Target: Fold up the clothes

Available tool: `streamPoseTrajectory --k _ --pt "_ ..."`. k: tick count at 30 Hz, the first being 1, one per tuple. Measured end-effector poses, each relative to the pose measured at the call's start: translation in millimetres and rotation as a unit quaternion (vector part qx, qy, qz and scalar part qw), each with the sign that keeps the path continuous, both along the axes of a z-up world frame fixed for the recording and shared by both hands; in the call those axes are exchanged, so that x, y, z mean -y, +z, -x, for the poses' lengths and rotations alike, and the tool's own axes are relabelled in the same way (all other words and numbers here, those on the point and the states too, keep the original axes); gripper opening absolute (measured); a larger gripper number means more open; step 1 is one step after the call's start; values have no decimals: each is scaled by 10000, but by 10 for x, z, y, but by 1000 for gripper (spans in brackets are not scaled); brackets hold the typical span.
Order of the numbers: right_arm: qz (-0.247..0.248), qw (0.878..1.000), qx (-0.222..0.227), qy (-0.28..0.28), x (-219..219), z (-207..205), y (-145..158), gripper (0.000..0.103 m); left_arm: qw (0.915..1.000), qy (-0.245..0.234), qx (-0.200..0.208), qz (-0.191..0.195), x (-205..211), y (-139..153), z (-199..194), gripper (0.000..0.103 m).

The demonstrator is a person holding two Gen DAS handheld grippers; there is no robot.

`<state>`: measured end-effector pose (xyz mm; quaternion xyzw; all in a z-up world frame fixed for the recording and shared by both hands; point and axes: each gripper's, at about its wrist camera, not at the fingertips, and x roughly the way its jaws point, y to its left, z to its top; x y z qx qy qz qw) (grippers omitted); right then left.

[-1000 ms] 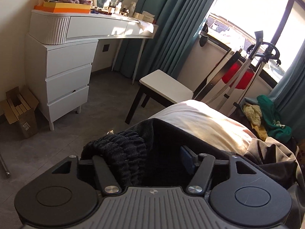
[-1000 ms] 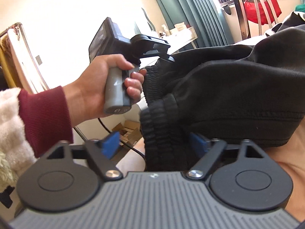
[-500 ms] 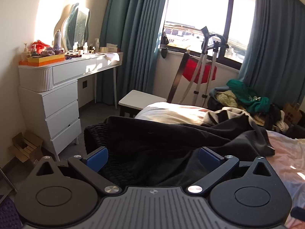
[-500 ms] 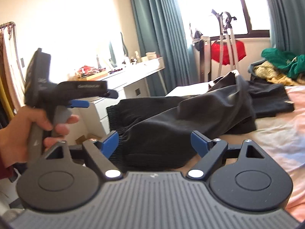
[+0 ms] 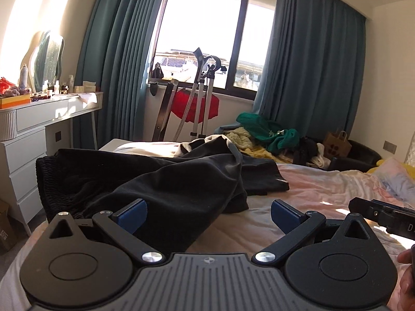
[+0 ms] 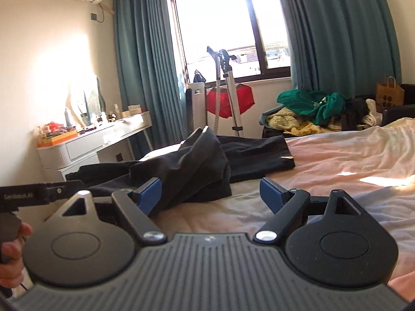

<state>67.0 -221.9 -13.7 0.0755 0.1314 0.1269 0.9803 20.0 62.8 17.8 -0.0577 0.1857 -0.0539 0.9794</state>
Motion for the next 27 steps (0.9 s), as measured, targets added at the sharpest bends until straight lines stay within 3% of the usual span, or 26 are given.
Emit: streamPoseTrajectory --k 7,10,13,17,22,27 --pt "-257 9990 -206 -304 56 -99 -35 85 9994 49 -265 -215 7 -314 -158 100" --pt "-201 9968 -451 -625 120 -101 -100 85 9987 -99 -394 -318 80 -362 -331 99" --pt "-507 9934 -644 -804 273 -98 -150 85 9975 -344 -456 -425 193 -330 -616 98" --pt "-786 9905 -749 -844 414 -127 -149 85 9982 -379 -397 -227 367 -235 -1177 96" --pt "-355 9910 -734 -1065 476 -194 -209 85 9974 -169 -212 -666 759 -175 -2122 92" --pt "-538 9862 -1104 -1106 592 -449 -410 85 9970 30 -347 -693 1024 -238 -3032 83"
